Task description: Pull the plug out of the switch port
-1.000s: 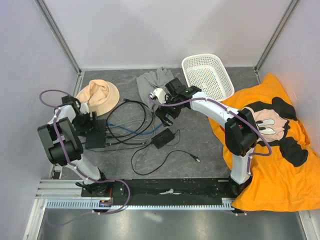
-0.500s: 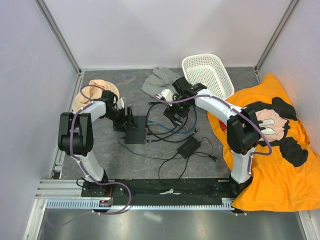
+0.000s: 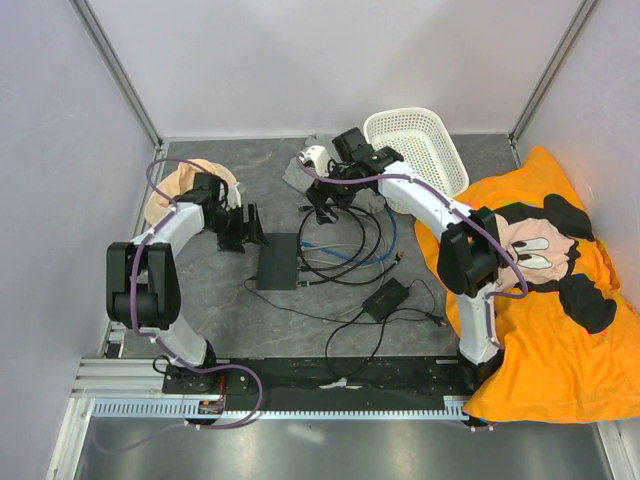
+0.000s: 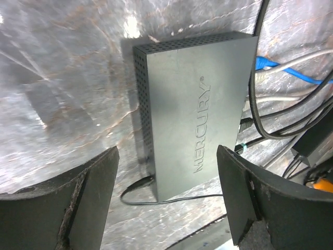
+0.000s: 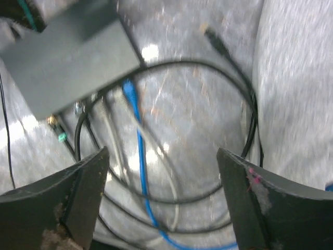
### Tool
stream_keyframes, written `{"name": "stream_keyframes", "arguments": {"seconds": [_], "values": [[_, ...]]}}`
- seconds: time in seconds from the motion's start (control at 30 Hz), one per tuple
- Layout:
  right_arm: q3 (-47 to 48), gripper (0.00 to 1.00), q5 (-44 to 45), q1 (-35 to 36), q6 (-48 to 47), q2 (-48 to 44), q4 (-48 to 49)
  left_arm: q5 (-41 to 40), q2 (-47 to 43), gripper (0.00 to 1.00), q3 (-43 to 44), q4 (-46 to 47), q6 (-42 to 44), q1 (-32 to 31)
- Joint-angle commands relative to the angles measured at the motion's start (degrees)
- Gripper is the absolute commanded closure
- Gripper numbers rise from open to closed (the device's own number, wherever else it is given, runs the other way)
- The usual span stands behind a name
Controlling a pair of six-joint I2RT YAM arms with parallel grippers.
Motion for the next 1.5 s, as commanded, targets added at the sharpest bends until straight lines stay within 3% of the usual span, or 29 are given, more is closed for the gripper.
{"name": "stream_keyframes", "arguments": {"seconds": [0.0, 0.13, 0.17, 0.27, 0.3, 0.37, 0.53, 0.57, 0.7, 0.83, 1.23, 1.47], "values": [[5.69, 0.13, -3.23, 2.47, 4.01, 4.34, 5.15, -0.54, -3.47, 0.16, -1.47, -0.36, 5.17, 2.83], [6.32, 0.25, -2.16, 4.76, 7.68, 5.67, 8.04, 1.92, -4.45, 0.17, -4.47, -2.19, 9.37, 8.35], [6.05, 0.37, -3.04, 5.19, 8.48, 5.32, 7.97, 3.84, -4.27, 0.17, -4.47, -3.25, 12.69, 9.24], [2.81, 0.5, -1.83, 7.39, 10.5, 2.96, 7.61, 8.5, -3.65, 0.18, -3.5, -6.33, 15.09, 14.33], [1.58, 0.64, -1.47, 8.26, 11.03, 2.16, 7.7, 9.21, -3.74, 0.18, -3.42, -6.42, 15.53, 15.21], [-2.28, 0.78, 0.19, 11.25, 11.04, 0.75, 8.58, 10.88, -3.04, 0.19, -3.15, -5.99, 18.24, 16.01], [-0.9, 0.92, 3.01, 15.56, 14.46, 5.83, 10.51, 11.16, -0.58, 0.22, -4.47, -3.17, 20.55, 15.84], [-0.28, 1.0, 3.97, 15.92, 14.38, 8.19, 10.77, 10.98, -0.32, 0.22, -4.21, -3.34, 20.55, 15.92], [2.36, 1.0, 9.87, 18.99, 12.36, 10.85, 11.13, 13.0, -0.14, 0.22, -4.12, -3.61, 22.04, 15.84], [1.75, 1.0, 3.21, 21.01, 10.35, 11.99, 10.43, 15.71, 0.04, 0.22, -3.85, -4.13, 24.67, 15.93], [3.94, 1.0, -0.77, 20.31, 6.65, 14.89, 7.53, 20.47, 9.08, 0.27, -1.57, -11.43, 44.44, 15.93], [4.3, 1.0, -3.92, 20.67, 5.24, 16.74, 6.65, 26.62, 15.41, 0.31, 1.77, -17.66, 47.27, 16.28]]}}
